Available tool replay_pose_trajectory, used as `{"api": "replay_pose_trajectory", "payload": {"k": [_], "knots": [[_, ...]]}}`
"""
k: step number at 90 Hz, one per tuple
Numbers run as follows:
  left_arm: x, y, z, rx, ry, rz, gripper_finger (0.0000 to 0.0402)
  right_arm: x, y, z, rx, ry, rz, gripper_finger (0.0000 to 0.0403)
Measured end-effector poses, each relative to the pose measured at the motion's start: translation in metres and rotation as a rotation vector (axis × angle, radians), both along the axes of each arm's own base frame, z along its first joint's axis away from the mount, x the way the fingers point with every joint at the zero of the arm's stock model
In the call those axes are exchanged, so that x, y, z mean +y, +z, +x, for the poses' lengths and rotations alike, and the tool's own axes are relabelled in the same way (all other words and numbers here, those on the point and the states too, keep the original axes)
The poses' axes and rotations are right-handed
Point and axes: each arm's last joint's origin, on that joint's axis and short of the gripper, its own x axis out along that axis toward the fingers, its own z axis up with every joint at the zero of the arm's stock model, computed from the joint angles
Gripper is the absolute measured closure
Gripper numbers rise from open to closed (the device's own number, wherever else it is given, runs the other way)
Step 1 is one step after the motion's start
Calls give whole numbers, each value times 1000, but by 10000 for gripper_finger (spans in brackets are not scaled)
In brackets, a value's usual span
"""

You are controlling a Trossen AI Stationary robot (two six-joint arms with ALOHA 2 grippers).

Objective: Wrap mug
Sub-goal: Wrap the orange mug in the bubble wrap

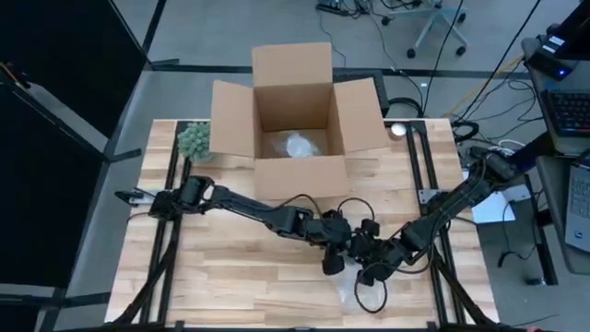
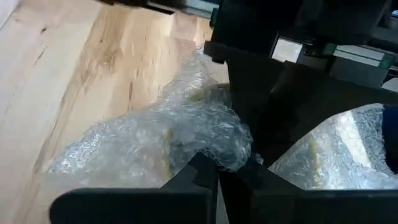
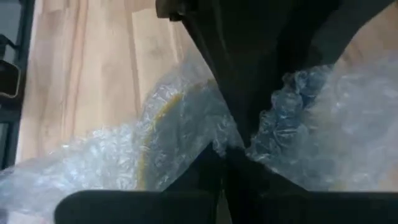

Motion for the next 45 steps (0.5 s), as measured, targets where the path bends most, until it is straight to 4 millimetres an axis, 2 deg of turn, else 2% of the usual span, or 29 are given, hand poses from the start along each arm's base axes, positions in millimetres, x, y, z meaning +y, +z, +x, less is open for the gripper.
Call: {"api": "replay_pose_trajectory", "payload": {"k": [14, 29, 45], "knots": [[-1, 0, 0, -4, -3, -2, 401, -1, 2, 0, 8, 30, 10, 383], [-1, -1, 0, -4, -3, -2, 401, -4, 11, -5, 0, 85, -5, 325], [-1, -2, 0, 0, -3, -1, 402, -11, 30, -14, -50, 122, -15, 260]]}}
